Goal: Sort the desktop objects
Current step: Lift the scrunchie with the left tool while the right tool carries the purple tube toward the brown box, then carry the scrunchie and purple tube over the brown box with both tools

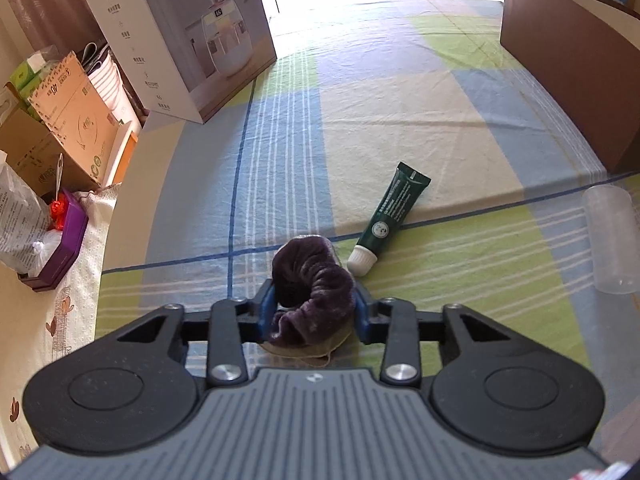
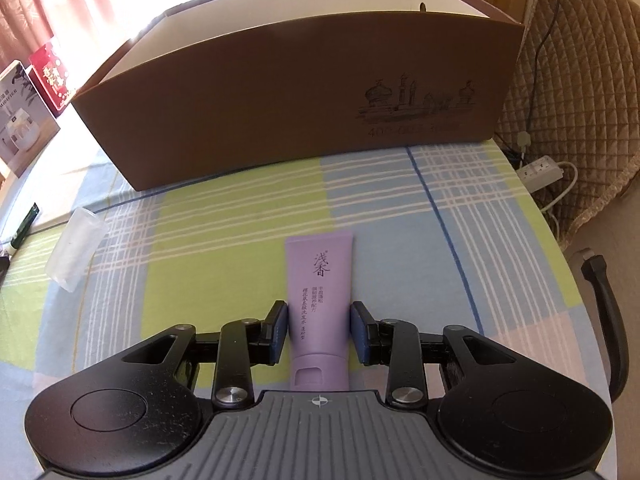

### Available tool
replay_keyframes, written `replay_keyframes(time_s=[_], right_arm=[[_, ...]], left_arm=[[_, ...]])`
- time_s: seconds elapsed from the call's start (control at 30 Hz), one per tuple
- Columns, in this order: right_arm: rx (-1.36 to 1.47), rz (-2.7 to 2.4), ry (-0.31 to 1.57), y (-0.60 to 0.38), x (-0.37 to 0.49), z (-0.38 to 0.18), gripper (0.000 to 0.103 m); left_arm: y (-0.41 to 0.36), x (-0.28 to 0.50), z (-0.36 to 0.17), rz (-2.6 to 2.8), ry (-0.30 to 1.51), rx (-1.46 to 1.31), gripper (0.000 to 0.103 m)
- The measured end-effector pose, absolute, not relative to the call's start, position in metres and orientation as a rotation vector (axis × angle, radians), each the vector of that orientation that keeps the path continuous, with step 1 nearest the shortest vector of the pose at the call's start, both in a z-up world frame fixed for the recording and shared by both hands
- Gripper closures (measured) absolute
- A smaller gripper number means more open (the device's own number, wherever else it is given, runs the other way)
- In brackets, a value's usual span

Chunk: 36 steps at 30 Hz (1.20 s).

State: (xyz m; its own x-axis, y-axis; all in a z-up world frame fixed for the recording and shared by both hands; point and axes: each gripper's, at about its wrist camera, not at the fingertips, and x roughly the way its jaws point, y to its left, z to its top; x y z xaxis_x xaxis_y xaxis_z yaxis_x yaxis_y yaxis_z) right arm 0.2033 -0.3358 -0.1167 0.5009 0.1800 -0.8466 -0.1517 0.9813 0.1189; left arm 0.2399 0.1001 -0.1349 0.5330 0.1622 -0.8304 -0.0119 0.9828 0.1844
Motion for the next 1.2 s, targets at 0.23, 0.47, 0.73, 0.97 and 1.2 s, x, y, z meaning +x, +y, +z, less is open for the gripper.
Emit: replay_keyframes(time_s=[0.23, 0.47, 0.73, 0.97, 1.2], right_arm=[[-0.005, 0.236, 1.004, -0.333, 0.208, -0.122, 0.073], [-0.090, 0.273, 0.985, -0.329, 0.208, -0.124, 0.072], [-0.178, 0.323, 0.976, -0.325, 0.209, -0.128, 0.072], [-0.176, 0.383, 1.009, -0.333, 0.207, -0.124, 0.073], [-0.081, 0.460, 1.024, -0.356, 0.198, -0.106, 0.073]], left_arm=[[0.086, 0.220, -0.128, 0.095, 1.027, 0.175, 0.086], [0.037, 0.182, -0.121, 0.001, 1.055, 0.161, 0.087], [-0.036, 0.152, -0.111, -0.157, 1.073, 0.148, 0.087], [-0.094, 0.142, -0.096, -0.261, 1.037, 0.148, 0.087], [-0.133, 0.150, -0.068, -0.300, 0.977, 0.118, 0.087]])
